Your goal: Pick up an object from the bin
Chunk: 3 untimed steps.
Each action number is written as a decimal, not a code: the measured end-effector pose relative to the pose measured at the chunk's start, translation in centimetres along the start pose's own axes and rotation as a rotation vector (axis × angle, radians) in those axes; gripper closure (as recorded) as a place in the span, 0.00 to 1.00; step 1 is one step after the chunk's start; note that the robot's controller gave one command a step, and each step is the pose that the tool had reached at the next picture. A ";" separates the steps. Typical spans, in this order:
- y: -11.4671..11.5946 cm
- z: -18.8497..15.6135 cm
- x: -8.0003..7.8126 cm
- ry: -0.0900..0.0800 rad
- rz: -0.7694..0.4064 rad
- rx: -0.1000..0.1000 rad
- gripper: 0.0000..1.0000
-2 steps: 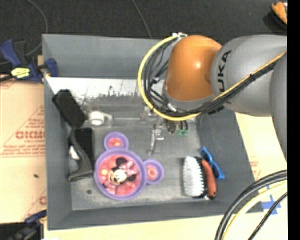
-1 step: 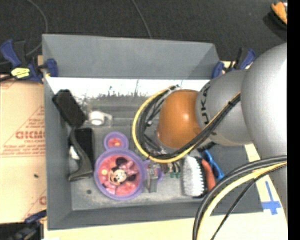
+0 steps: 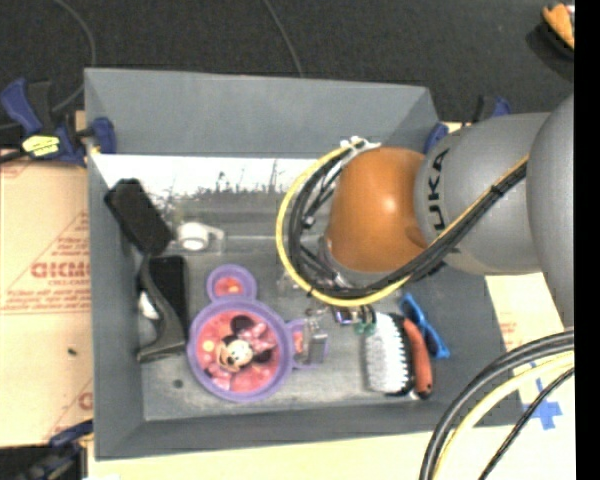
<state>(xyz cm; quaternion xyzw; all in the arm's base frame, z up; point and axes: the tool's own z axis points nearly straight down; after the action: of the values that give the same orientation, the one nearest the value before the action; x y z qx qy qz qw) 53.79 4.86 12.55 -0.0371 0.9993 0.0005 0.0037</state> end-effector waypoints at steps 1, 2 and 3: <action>2.1 2.5 4.1 0.007 0.029 -0.001 0.00; 0.1 5.5 2.1 -0.003 0.134 -0.002 0.00; 0.9 5.4 4.2 0.006 0.206 -0.002 1.00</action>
Offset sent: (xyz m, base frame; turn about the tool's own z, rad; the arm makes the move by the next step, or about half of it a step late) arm -0.0226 -0.0008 -0.0555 0.1369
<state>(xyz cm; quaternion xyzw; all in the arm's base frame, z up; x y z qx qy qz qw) 49.61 5.47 7.08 0.0659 0.9978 0.0018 0.0004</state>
